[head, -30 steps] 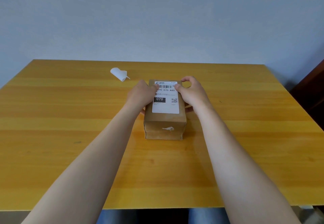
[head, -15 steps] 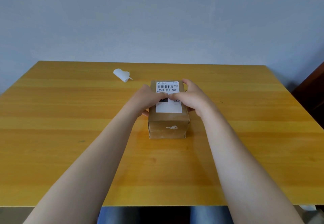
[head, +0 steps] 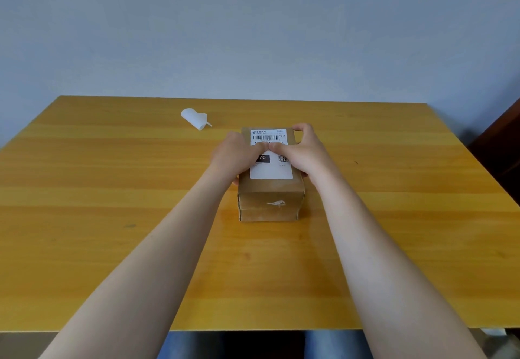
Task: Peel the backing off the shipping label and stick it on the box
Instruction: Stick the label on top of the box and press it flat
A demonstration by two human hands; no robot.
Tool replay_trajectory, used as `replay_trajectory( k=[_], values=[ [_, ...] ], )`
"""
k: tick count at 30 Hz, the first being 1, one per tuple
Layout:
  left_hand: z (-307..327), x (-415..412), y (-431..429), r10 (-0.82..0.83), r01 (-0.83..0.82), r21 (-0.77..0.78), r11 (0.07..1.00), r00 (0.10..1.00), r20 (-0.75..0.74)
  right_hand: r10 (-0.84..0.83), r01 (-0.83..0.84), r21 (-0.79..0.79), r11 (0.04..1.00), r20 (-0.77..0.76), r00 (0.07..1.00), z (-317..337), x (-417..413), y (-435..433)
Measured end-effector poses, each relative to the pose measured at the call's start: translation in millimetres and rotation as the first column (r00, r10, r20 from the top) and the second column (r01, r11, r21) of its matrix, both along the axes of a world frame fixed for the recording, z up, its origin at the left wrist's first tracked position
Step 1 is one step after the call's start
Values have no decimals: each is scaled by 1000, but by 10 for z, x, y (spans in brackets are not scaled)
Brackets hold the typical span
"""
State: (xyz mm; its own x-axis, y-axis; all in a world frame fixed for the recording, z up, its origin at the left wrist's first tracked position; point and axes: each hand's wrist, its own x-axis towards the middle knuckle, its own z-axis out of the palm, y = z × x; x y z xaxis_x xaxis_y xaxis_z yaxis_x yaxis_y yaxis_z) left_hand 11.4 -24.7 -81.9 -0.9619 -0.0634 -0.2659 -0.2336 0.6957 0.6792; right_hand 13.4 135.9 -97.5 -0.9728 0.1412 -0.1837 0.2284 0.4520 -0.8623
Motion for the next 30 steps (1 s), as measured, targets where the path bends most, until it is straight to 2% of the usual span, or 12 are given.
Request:
replay_trajectory(
  k=[6, 10, 14, 18, 22, 26, 30],
  values=[
    [-14, -88, 14, -22, 17, -158, 987, 999, -32, -9, 7, 96, 995, 17, 1000, 20, -77, -13],
    [6, -151, 22, -49, 40, -196, 980, 998, -42, -38, 35, 145, 989, 15, 999, 16, -131, -23],
    [16, -185, 13, 24, -24, -101, 995, 1000, -5, -55, 51, 146, 988, 22, 998, -6, -215, -31],
    [7, -197, -14, 69, -69, 7, 998, 998, -8, -78, 77, 79, 994, 19, 997, -46, -260, 2],
    [-26, -194, -32, 87, -86, 37, 996, 996, -20, -73, 72, 25, 997, 19, 997, -62, -254, 20],
    [0, -153, -29, 61, -60, 40, 997, 998, -22, -74, 74, 2, 997, 12, 997, -27, -191, 12],
    [29, -69, -3, 17, -17, 96, 995, 1000, -1, -37, 40, -96, 995, 35, 999, 24, -96, 44]
  ],
)
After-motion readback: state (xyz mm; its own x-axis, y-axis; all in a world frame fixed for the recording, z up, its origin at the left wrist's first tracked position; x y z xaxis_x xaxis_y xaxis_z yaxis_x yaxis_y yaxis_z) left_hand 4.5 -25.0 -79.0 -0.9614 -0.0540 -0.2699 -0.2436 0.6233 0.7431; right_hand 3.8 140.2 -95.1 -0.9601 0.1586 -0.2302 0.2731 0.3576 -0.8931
